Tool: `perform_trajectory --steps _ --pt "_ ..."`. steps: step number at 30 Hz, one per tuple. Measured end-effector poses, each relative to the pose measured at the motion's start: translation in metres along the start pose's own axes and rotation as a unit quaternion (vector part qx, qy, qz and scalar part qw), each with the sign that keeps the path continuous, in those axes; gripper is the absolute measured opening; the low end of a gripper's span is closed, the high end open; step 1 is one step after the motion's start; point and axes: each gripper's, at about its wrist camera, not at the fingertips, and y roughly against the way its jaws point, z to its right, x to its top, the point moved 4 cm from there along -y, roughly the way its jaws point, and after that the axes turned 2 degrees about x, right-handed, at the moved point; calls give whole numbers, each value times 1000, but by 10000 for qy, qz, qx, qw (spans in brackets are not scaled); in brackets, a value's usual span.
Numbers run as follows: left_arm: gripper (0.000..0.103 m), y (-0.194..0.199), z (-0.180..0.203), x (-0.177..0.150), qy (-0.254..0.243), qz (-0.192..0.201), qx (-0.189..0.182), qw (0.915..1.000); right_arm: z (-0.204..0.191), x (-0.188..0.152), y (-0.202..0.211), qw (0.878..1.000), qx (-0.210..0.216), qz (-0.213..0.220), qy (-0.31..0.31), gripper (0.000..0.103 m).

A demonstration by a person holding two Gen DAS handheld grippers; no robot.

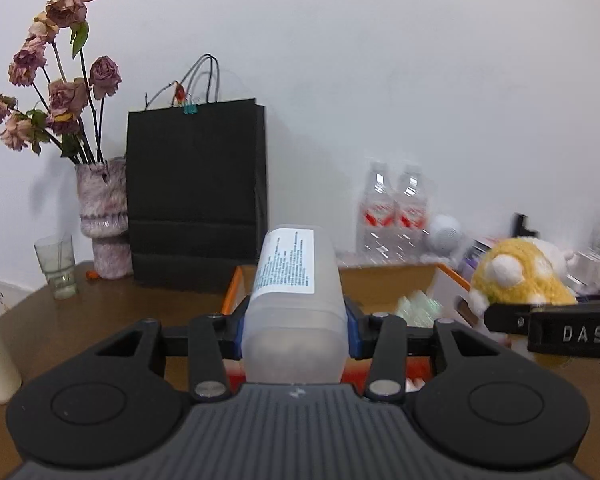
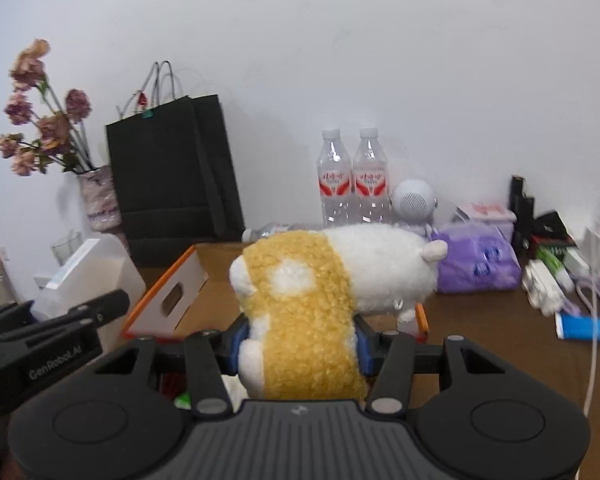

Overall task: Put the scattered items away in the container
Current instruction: 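Lift both held items and carry them over the box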

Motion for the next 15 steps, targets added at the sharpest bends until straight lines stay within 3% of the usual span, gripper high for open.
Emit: perform_trajectory --steps 7,11,15 --pt "45 -91 -1 9 -48 -699 38 9975 12 30 -98 9979 -55 -641 49 49" --pt "45 -121 -9 -9 10 -1106 62 9938 26 23 -139 9929 -190 -1177 11 49" --pt "45 -137 -12 -19 -185 -1254 131 9919 31 7 -160 9869 -306 -1574 -152 49"
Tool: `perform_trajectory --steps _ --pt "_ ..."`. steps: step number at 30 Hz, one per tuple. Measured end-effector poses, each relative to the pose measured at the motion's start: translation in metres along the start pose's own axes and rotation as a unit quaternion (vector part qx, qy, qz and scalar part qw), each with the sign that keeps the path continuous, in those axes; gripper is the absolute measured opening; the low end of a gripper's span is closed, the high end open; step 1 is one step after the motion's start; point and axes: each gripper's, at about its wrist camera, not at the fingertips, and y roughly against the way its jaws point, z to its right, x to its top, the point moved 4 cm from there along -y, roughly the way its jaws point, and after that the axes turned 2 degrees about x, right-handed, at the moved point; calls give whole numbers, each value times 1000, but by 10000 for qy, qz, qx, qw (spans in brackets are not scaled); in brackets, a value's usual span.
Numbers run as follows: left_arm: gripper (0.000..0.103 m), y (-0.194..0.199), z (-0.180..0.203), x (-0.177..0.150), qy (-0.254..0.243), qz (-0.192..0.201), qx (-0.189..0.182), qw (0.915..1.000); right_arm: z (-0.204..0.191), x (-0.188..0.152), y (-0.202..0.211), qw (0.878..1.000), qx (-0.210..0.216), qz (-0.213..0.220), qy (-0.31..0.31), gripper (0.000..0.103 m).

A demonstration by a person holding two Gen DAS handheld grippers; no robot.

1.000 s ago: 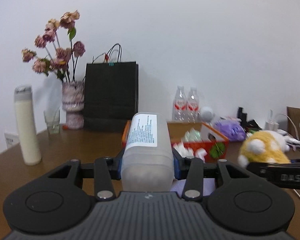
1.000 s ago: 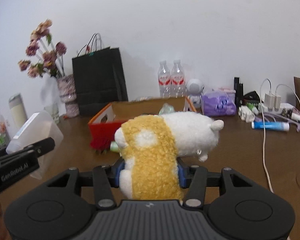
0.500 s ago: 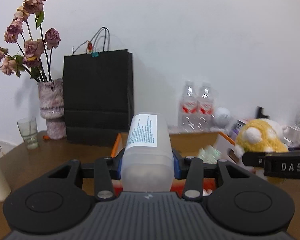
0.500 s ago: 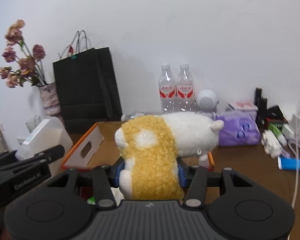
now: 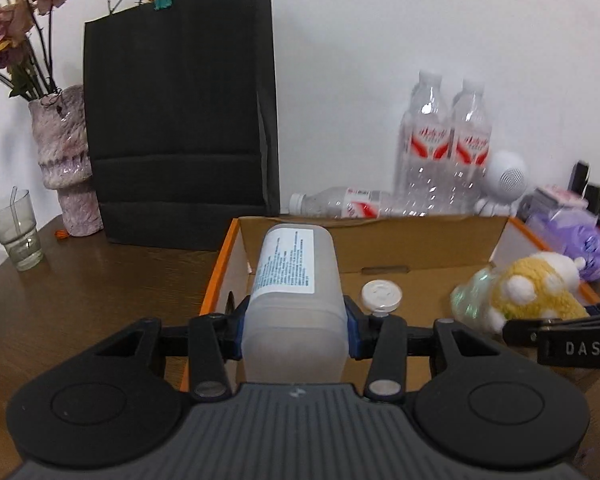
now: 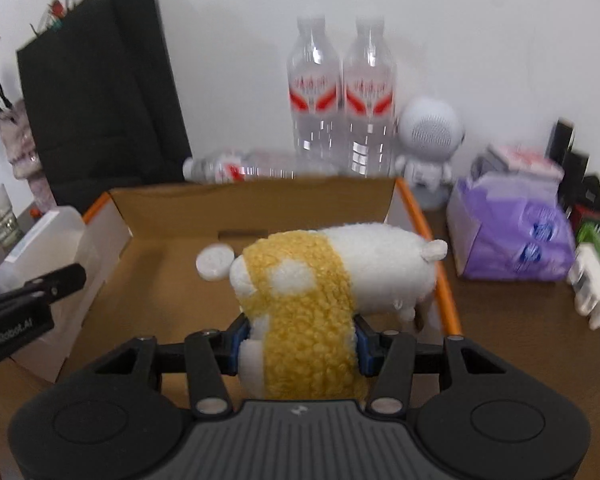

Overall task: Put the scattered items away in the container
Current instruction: 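Lift both held items and carry them over the box, then open both tools to release the plush toy and bottle into the box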

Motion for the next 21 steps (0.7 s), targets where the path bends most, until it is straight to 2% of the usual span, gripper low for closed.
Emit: perform_trajectory --steps 4,9,12,18,21 --pt "45 -10 -9 -7 -45 -156 -5 9999 -7 -18 -14 9993 -40 -311 -180 48" --pt "45 -19 -20 -12 -202 -181 57 9996 -19 -37 -15 9989 33 -384 -266 48" --pt "45 -19 -20 -11 -197 -211 -45 9996 -22 -39 -16 9984 69 -407 -395 48" --pt "45 -18 -11 16 -172 -306 -562 9978 -20 -8 1 9987 149 -112 -473 48" --pt "45 -36 -2 37 -268 -606 -782 9947 -10 22 5 9979 150 6 -623 48"
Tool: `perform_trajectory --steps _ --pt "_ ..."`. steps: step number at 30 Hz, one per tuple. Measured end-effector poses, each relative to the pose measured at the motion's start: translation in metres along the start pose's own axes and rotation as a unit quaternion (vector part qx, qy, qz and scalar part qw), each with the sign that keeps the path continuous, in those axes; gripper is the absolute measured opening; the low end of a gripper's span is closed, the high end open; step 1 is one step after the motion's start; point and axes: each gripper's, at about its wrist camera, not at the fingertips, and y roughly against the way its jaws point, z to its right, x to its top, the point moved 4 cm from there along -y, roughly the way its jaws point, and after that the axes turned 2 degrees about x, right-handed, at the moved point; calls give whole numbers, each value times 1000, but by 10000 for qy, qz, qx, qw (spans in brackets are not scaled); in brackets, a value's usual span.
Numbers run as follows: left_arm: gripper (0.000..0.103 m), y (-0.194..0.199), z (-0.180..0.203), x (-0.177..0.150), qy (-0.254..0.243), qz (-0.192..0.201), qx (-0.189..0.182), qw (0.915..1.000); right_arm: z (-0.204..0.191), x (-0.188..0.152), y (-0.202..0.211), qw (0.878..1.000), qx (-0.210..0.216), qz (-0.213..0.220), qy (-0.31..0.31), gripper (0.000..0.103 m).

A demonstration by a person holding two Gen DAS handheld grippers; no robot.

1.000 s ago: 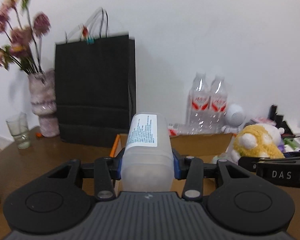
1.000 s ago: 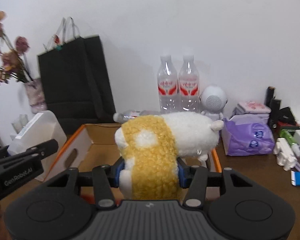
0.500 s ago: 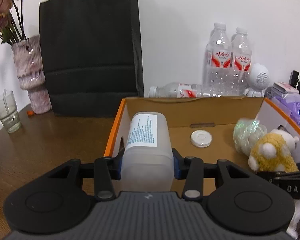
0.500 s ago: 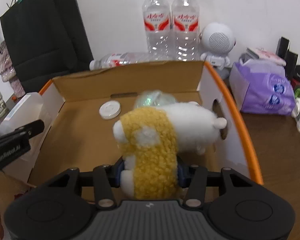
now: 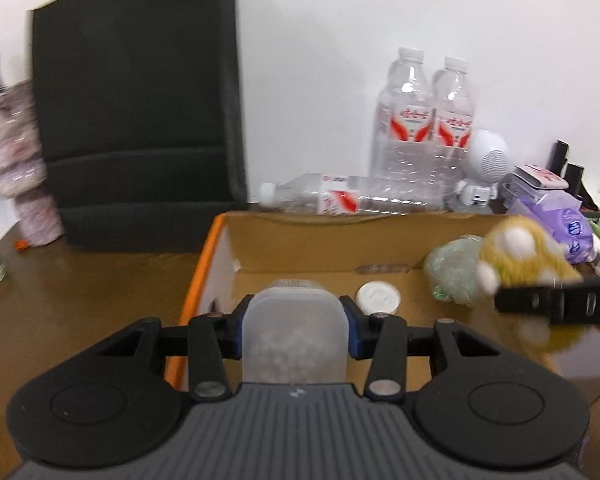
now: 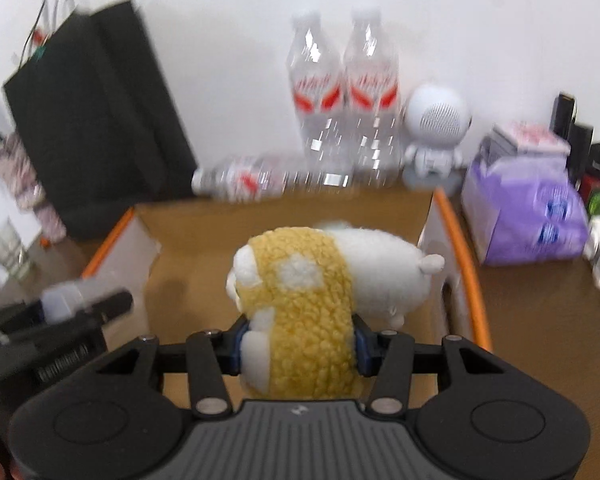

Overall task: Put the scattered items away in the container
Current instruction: 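Open both tools to release the plush toy and bottle into the box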

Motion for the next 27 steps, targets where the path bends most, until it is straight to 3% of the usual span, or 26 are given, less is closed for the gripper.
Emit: perform_trajectory --steps 3,6,13,16,19,23,27 --pt "45 -26 0 16 123 -479 -223 9985 10 27 -11 9989 192 -251 -349 48" --pt "45 -51 -1 21 166 -737 -80 9971 -3 41 -23 9985 352 -383 -179 48" --pt "44 -66 -3 15 141 -764 109 9969 -19 43 -81 9895 960 -872 -633 53" --pt "49 -68 3 14 -42 -824 94 9965 -12 38 -89 9935 385 -909 -570 56" --pt "65 -69 -1 18 66 -770 227 9968 2 37 -90 9937 -294 -968 -485 60" --pt "72 -63 -7 23 165 -819 137 9964 21 38 -80 9901 -87 -1025 -953 67" --pt "102 -39 -6 39 161 -713 166 9972 15 53 -54 9922 -189 -948 -788 74"
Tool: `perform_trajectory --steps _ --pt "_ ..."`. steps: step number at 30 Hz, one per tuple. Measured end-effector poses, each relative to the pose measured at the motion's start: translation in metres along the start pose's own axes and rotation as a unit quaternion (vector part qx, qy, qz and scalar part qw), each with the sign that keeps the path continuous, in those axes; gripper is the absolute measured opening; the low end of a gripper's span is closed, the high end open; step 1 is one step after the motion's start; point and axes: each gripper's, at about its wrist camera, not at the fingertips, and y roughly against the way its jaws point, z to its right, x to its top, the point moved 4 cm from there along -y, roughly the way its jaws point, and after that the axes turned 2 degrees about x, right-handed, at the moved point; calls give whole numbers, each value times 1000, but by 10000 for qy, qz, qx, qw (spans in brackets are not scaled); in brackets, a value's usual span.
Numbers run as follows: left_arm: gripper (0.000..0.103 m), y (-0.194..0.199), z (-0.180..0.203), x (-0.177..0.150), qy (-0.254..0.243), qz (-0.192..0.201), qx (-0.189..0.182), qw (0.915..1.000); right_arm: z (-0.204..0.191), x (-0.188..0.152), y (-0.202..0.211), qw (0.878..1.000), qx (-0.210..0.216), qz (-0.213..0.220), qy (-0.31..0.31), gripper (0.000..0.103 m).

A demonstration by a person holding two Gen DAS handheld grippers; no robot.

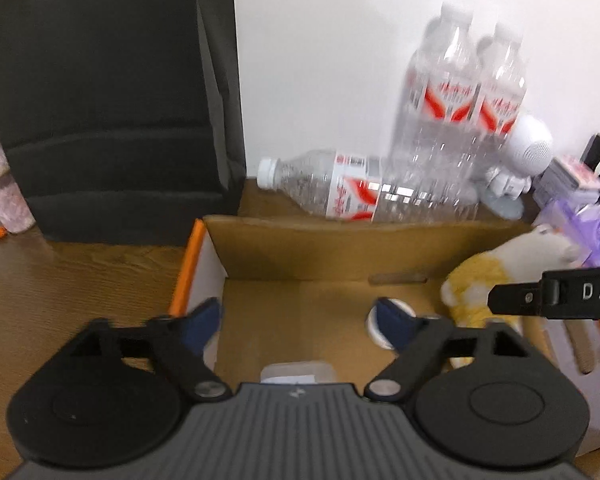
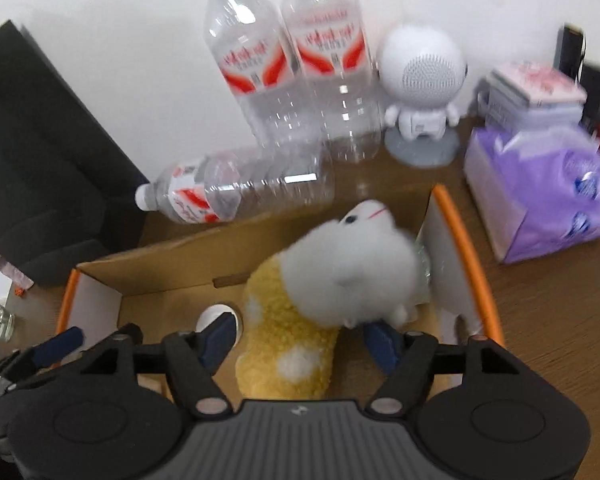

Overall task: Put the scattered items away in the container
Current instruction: 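Open both tools to release the plush toy and bottle into the box, then withdraw both tools from the box toward the purple pouch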

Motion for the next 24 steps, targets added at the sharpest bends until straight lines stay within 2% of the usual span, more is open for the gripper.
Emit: perform_trajectory --steps 2,5,8,10,19,24 --pt "103 16 0 6 -110 -49 70 9999 -10 2 12 9995 -144 -61 279 86" --pt "103 34 -4 12 -55 -404 43 9992 -16 1 29 9962 -510 -301 633 87" --pt "103 50 -7 12 54 -870 -60 9962 -14 -3 40 9938 -639 -603 687 87" --pt "103 63 -7 8 41 -1023 -66 9947 -10 -10 50 9920 -648 -856 663 87" --pt "103 117 6 -2 -183 -1088 -176 9937 -17 -40 105 9873 -857 -1033 847 88" --pt "103 145 13 -6 -237 -987 -185 9947 -24 -48 133 9881 -785 -994 875 88"
